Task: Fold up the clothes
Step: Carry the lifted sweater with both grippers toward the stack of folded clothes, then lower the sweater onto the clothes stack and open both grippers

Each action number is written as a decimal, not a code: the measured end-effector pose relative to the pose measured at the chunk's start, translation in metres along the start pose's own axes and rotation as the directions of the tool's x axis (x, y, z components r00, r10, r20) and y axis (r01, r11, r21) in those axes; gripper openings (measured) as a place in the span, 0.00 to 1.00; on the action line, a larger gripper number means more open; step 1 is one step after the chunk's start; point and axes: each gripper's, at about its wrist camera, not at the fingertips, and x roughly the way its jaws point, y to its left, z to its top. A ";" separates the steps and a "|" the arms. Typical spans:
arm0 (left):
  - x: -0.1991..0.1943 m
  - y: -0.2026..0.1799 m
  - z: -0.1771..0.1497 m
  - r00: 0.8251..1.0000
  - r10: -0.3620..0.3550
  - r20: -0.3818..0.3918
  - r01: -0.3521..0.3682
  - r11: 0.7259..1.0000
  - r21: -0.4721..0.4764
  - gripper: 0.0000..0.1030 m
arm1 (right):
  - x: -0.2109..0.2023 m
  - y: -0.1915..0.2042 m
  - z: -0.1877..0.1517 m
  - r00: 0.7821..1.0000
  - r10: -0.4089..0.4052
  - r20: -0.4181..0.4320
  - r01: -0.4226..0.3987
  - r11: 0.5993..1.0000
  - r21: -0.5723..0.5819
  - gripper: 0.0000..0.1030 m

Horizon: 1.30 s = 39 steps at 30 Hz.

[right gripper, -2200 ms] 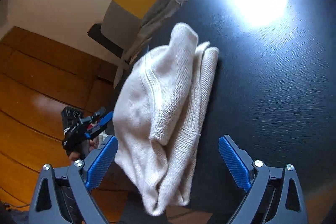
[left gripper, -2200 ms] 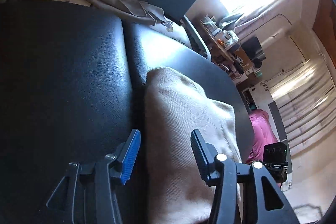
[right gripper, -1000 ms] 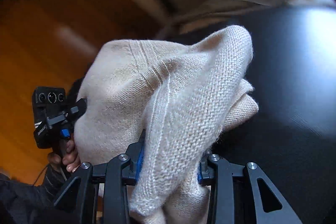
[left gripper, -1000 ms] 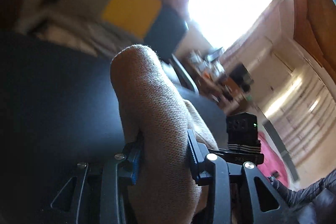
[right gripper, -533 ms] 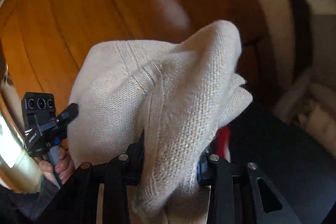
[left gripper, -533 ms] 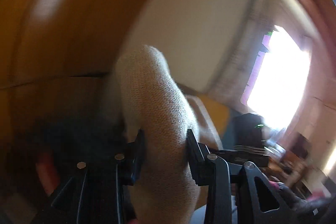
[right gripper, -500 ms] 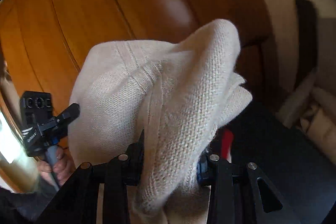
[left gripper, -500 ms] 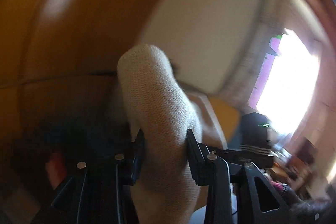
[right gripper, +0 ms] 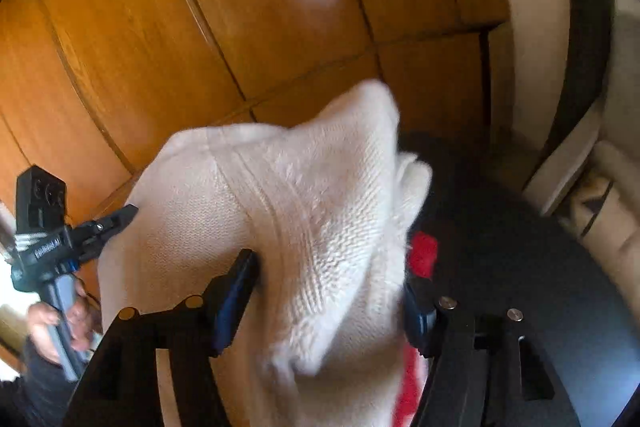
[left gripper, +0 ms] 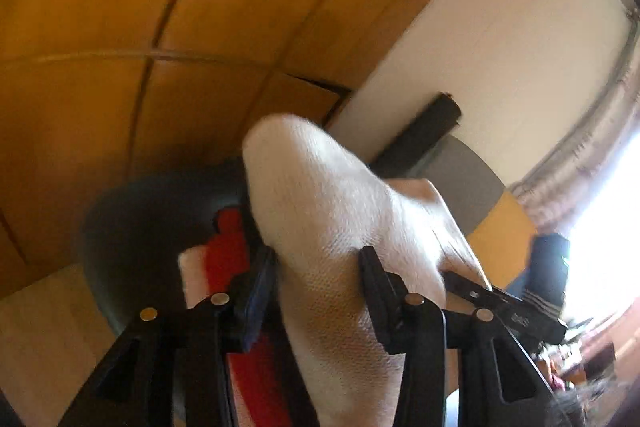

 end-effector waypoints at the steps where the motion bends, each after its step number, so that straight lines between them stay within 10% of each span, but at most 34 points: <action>1: -0.006 -0.005 0.004 1.000 0.016 0.015 -0.016 1.000 0.013 0.41 | -0.016 -0.003 -0.006 0.999 -0.029 0.037 0.031 0.999 -0.029 0.65; 6: -0.027 -0.039 0.019 0.993 0.083 0.087 -0.093 0.989 0.113 0.42 | -0.026 0.010 -0.018 0.996 -0.070 0.050 0.076 0.990 -0.121 0.66; 13: 0.045 -0.107 0.017 0.995 0.094 -0.035 -0.074 0.921 0.383 0.42 | -0.022 0.033 -0.030 0.994 -0.105 0.027 0.108 0.965 -0.239 0.66; 25: 0.043 -0.006 -0.019 0.974 0.225 -0.027 -0.213 0.950 0.230 0.41 | 0.034 0.068 -0.071 0.997 0.072 0.019 -0.066 0.971 -0.228 0.67; 39: 0.007 -0.050 -0.055 0.941 0.323 0.103 -0.339 0.894 0.292 0.43 | 0.002 0.083 -0.096 0.987 -0.152 0.044 0.158 0.964 -0.215 0.78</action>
